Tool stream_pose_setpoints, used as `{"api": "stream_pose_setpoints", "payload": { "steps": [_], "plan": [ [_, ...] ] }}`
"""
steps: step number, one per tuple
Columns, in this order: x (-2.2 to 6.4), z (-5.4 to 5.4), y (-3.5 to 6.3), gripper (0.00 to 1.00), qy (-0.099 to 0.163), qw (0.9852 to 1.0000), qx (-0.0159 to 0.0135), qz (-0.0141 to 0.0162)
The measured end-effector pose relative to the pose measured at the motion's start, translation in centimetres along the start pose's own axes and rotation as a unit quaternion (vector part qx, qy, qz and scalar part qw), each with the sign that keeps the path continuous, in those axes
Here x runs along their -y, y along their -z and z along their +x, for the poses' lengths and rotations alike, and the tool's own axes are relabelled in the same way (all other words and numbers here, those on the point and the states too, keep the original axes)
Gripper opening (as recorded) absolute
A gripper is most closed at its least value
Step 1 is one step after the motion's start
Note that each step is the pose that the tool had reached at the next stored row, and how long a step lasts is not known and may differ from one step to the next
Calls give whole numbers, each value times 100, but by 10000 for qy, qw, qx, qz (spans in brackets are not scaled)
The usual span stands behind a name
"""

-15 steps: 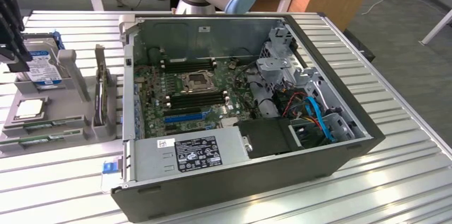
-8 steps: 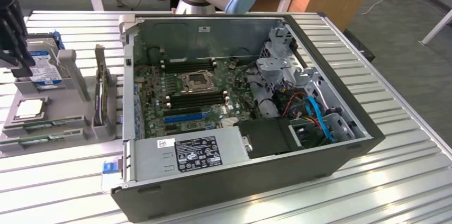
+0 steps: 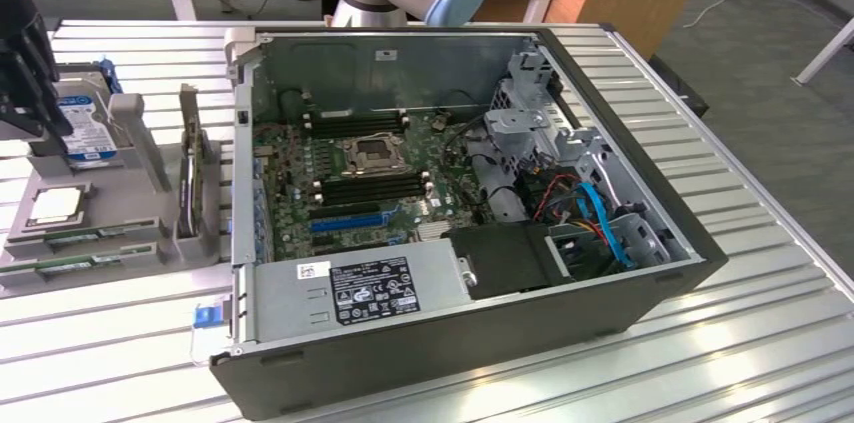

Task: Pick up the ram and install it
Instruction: 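Pick up the ram and move it above insertion slot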

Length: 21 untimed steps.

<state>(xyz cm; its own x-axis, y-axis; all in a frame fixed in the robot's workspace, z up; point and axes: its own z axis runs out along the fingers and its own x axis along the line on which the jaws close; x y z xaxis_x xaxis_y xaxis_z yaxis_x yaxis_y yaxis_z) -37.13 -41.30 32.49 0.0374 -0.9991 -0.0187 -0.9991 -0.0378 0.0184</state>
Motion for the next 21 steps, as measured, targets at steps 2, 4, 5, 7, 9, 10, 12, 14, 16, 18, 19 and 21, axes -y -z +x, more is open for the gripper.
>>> {"api": "stream_pose_setpoints", "payload": {
  "steps": [2, 4, 5, 7, 9, 10, 12, 14, 16, 18, 19, 21],
  "plan": [
    [0, 2, -33, 31, 0, 10000, 0, 0],
    [1, 3, -68, 31, 0, 10000, 0, 0],
    [1, 4, -85, 31, 0, 10000, 0, 0],
    [2, 5, -120, 31, 0, 10000, 0, 0],
    [3, 7, -156, 31, 0, 10000, 0, 1],
    [3, 8, -175, 31, 0, 10000, 0, 0],
    [4, 9, -211, 31, 0, 10000, 0, 0],
    [4, 10, -247, 31, 0, 10000, 0, 0],
    [5, 11, -283, 31, 0, 10000, 0, 0],
    [6, 12, -316, 31, 0, 10000, 0, 1],
    [6, 13, -332, 31, 0, 10000, 0, 0],
    [7, 14, -362, 31, 0, 10000, 0, 0]
  ]
}}
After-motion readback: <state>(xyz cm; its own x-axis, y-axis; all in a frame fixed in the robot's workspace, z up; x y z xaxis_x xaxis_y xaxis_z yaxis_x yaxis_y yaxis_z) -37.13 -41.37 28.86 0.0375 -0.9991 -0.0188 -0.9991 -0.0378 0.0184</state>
